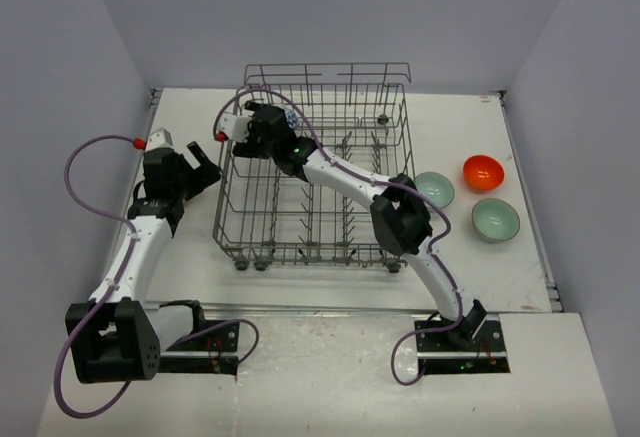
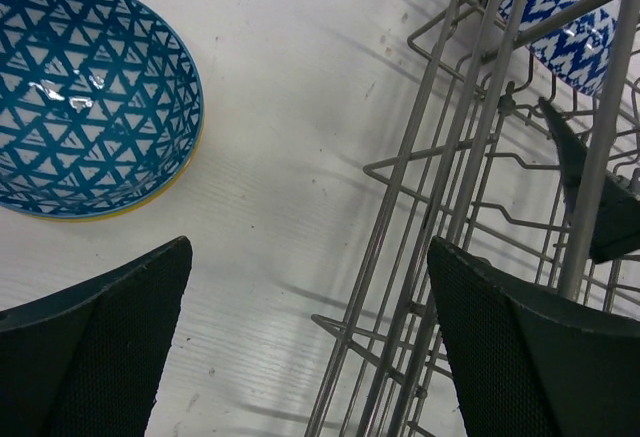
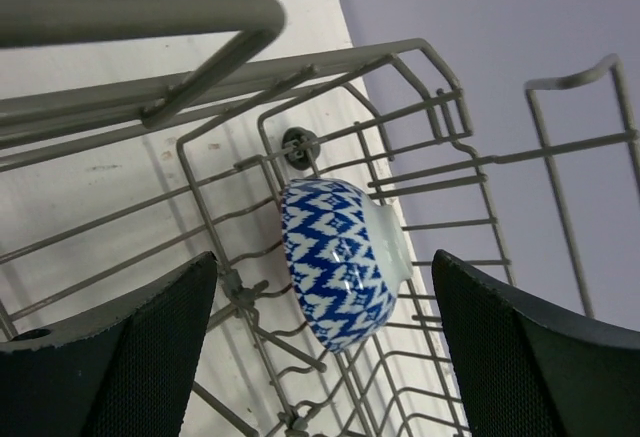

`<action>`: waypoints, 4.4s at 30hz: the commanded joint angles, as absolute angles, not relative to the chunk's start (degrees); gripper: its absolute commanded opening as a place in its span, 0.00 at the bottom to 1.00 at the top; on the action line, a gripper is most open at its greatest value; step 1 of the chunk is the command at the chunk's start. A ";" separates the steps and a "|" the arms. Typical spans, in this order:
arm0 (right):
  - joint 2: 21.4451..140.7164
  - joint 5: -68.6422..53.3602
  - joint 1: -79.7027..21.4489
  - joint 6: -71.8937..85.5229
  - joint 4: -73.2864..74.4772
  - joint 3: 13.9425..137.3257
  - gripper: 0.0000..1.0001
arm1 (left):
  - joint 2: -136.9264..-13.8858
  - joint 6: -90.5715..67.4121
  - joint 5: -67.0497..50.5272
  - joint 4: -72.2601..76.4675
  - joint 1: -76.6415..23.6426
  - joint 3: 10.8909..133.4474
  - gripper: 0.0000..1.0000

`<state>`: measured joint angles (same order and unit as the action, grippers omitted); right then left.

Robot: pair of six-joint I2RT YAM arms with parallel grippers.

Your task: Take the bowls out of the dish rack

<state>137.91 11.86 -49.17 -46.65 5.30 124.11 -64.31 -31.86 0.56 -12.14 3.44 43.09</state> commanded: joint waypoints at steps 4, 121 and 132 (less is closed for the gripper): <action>140.80 9.67 -48.25 -44.47 5.10 127.09 0.88 | -59.94 -28.39 5.27 -12.13 3.78 47.28 1.00; 145.03 29.79 -43.68 -74.97 -41.75 128.15 0.00 | -53.53 -30.59 0.61 -9.75 5.36 40.25 1.00; 131.14 33.48 -45.88 -72.69 -43.33 114.01 0.00 | -53.70 -27.16 4.65 -12.30 5.27 45.43 1.00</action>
